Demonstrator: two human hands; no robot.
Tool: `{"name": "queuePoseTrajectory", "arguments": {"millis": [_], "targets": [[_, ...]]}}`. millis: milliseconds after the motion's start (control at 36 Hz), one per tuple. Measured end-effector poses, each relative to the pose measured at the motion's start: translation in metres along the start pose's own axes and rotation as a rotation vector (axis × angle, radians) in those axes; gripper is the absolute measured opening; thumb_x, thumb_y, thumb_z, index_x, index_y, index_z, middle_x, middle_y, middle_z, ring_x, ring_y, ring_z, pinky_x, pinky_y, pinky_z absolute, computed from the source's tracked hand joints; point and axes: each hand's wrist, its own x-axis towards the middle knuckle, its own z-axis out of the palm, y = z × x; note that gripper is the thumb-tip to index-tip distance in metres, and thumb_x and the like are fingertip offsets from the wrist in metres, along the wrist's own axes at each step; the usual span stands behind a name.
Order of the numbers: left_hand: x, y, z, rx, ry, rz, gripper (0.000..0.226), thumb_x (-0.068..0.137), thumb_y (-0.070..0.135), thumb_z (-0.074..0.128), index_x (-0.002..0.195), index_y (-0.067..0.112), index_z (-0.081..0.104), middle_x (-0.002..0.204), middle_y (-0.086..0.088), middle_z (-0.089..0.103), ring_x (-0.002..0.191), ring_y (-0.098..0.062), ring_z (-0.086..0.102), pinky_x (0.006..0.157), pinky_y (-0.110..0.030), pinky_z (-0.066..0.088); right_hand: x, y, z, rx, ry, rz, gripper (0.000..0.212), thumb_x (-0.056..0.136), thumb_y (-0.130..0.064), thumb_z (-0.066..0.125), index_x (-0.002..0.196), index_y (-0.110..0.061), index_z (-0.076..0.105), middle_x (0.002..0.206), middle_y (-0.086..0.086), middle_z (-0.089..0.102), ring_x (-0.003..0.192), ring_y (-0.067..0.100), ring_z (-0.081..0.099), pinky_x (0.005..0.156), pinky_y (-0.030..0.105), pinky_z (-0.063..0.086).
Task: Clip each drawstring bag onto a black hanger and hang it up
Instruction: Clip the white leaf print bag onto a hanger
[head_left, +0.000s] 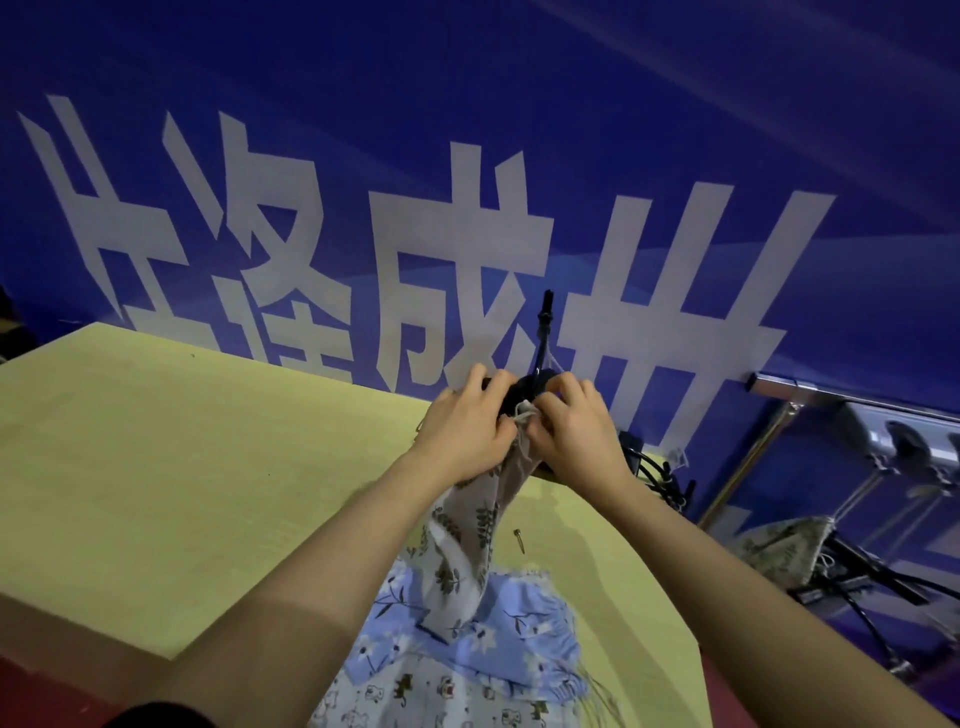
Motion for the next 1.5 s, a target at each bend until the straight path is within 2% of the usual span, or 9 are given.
{"name": "queuePoseTrajectory", "arguments": {"millis": [83,194,333,472,750,1000,1167,1333,1500], "targets": [[0.001,0.000,0.002,0.068,0.050,0.067,0.038,0.091,0.031,0.041,0.129,0.022,0.038,0.120,-0.002,0.045,0.102,-0.025,0.052,0.087,-0.034,0.036,0.003,-0.003,-0.007,0.049,0.004,0.014,0.025,0.093,-0.012,0.052,0.117,-0.010,0.059,0.108,0.008,0.065,0.092,0.029,0.059,0.083,0.037,0.044],[0.001,-0.003,0.006,0.150,0.097,0.122,0.034,0.096,0.033,0.037,0.126,0.021,0.046,0.112,-0.001,0.054,0.102,-0.022,0.054,0.084,-0.033,0.036,0.010,-0.005,-0.020,0.091,0.001,0.066,0.030,0.100,-0.014,0.040,0.127,-0.012,0.052,0.112,0.009,0.067,0.098,0.031,0.061,0.086,0.036,0.046],[0.000,0.000,0.001,0.195,0.139,0.139,0.035,0.091,0.030,0.032,0.098,0.018,0.064,0.081,-0.001,0.063,0.073,-0.024,0.063,0.063,-0.031,0.043,0.026,-0.020,-0.039,0.641,0.158,0.318,0.017,0.100,-0.016,0.043,0.109,-0.015,0.057,0.085,-0.004,0.062,0.078,0.019,0.063,0.075,0.037,0.056],[0.000,0.005,-0.010,0.138,0.112,0.128,0.029,0.093,0.024,0.043,0.117,0.013,0.055,0.110,-0.006,0.058,0.103,-0.026,0.054,0.085,-0.034,0.035,0.047,-0.028,-0.059,0.844,0.251,0.411,0.031,0.092,-0.030,0.059,0.080,-0.001,0.062,0.062,0.011,0.054,0.056,0.018,0.049,0.059,0.037,0.047],[0.001,0.010,-0.031,0.178,0.057,0.084,0.031,0.094,0.028,0.037,0.110,0.011,0.058,0.117,-0.005,0.055,0.105,-0.026,0.052,0.087,-0.033,0.031,0.075,-0.035,-0.089,0.250,0.370,-0.095,0.034,0.085,-0.029,0.069,0.067,-0.019,0.042,0.063,-0.007,0.042,0.053,0.007,0.035,0.047,0.029,0.037],[0.004,0.021,-0.033,0.273,0.067,-0.069,0.063,0.090,0.066,0.025,0.106,0.016,0.059,0.108,-0.003,0.062,0.103,-0.021,0.054,0.088,-0.035,0.035,0.075,-0.056,-0.099,1.065,0.211,0.492,0.048,0.085,-0.040,0.066,0.055,-0.008,0.047,0.050,0.002,0.043,0.040,0.007,0.042,0.046,0.021,0.047],[0.004,0.022,-0.022,0.291,0.066,-0.098,0.038,0.099,0.042,0.028,0.120,0.017,0.047,0.114,-0.004,0.058,0.101,-0.023,0.057,0.090,-0.035,0.037,0.069,-0.058,-0.098,0.884,0.276,0.355,0.052,0.082,-0.037,0.071,0.050,-0.013,0.038,0.045,-0.001,0.034,0.038,0.005,0.031,0.045,0.014,0.036],[0.010,0.020,-0.023,0.381,-0.052,-0.083,0.041,0.100,0.043,0.026,0.126,0.018,0.045,0.122,-0.005,0.053,0.113,-0.026,0.052,0.098,-0.040,0.033,0.069,-0.053,-0.100,0.400,0.342,-0.042,0.047,0.082,-0.040,0.070,0.053,-0.012,0.045,0.044,-0.002,0.040,0.042,0.012,0.036,0.045,0.029,0.040],[0.013,0.014,-0.027,0.355,-0.031,-0.168,0.040,0.095,0.050,0.036,0.113,0.019,0.054,0.107,-0.002,0.057,0.105,-0.022,0.054,0.089,-0.035,0.034,0.073,-0.041,-0.107,0.179,0.483,-0.250,0.037,0.081,-0.023,0.072,0.059,-0.015,0.043,0.054,-0.008,0.034,0.043,0.010,0.029,0.048,0.008,0.020]]}}
